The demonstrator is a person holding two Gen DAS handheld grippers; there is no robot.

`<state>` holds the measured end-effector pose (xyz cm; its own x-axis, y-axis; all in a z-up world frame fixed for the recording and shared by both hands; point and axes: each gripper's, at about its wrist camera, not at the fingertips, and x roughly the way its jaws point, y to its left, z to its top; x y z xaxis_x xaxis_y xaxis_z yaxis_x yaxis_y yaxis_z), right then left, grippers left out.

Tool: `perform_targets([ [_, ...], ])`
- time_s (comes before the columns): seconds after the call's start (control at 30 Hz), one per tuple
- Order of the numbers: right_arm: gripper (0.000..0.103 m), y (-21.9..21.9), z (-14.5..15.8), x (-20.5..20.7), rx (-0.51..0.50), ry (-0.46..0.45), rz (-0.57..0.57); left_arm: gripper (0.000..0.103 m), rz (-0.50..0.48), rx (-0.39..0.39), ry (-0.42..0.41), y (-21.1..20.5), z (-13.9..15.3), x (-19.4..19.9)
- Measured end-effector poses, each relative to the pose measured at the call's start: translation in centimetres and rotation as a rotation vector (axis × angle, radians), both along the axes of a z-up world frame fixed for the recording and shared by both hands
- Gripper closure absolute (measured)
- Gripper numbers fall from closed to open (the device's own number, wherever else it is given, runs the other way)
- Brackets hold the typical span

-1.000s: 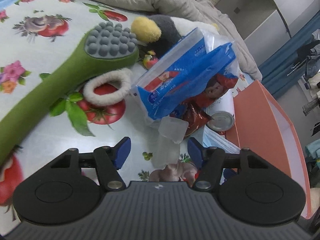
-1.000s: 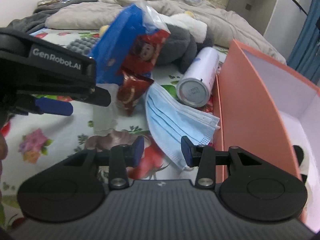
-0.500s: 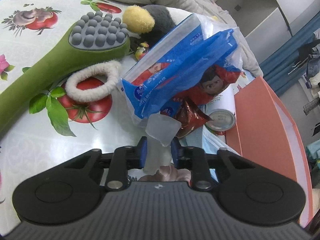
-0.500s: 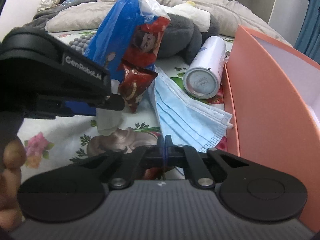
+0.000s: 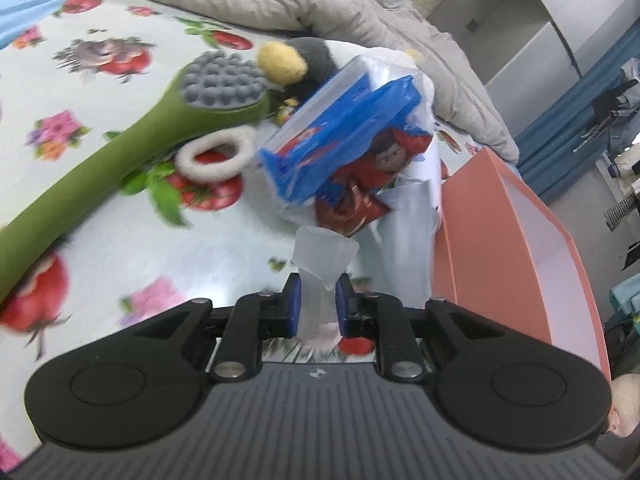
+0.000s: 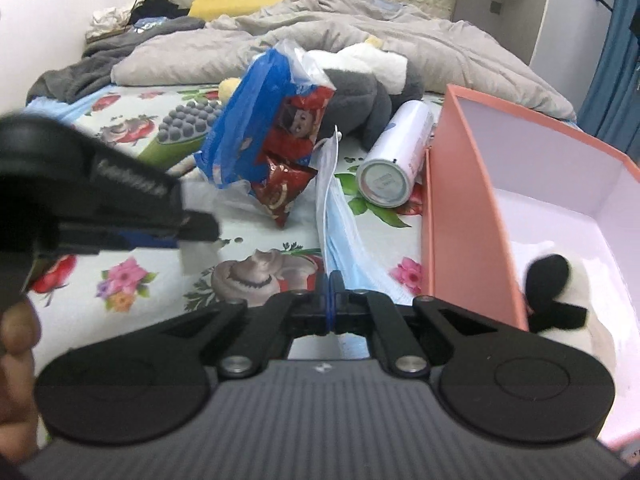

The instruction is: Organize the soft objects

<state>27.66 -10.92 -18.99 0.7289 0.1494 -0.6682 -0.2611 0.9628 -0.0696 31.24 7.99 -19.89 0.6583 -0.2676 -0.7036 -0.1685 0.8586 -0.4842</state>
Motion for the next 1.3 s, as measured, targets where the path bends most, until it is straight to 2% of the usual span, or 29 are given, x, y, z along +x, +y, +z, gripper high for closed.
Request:
perform_targets([
  [0.37, 0.1, -1.0, 1.0, -6.1, 0.021, 0.022, 0.088, 0.082, 0.03, -0.008, 0.057, 1.0, 0.8, -8.1],
  [0.57, 0.098, -0.9, 0.5, -9.0, 0.075, 0.095, 0.138, 0.082, -0.009, 0.024, 0.079, 0.3, 0.9, -11.4],
  [0.77, 0.096, -0.7, -0.2, -9.5, 0.156, 0.181, 0.187, 0.079, -0.007, 0.044, 0.126, 0.4, 0.0, -13.1],
  [0.8, 0.095, -0.7, -0.2, -9.4, 0.167, 0.187, 0.193, 0.076, -0.004, 0.048, 0.137, 0.6, -0.2, -13.2],
  [0.83, 0.086, -0.7, -0.2, -9.4, 0.172, 0.189, 0.192, 0.068, -0.003, 0.05, 0.142, 0.7, -0.4, -13.2],
  [0.87, 0.064, -0.9, -0.2, -9.3, 0.179, 0.189, 0.19, 0.061, 0.001, 0.052, 0.145, 0.8, -0.4, -13.3],
  [0.93, 0.047, -1.2, -0.2, -9.3, 0.194, 0.179, 0.181, 0.053, 0.011, 0.061, 0.165, 0.9, -0.5, -13.3],
  [1.03, 0.049, -1.7, -0.2, -9.0, 0.199, 0.161, 0.179, 0.043, 0.031, 0.062, 0.163, 1.1, -0.5, -13.3],
  [1.3, 0.05, -2.2, -2.8, -7.6, 0.162, 0.161, 0.154, 0.042, 0.056, 0.08, 0.161, 1.0, -0.8, -12.7],
])
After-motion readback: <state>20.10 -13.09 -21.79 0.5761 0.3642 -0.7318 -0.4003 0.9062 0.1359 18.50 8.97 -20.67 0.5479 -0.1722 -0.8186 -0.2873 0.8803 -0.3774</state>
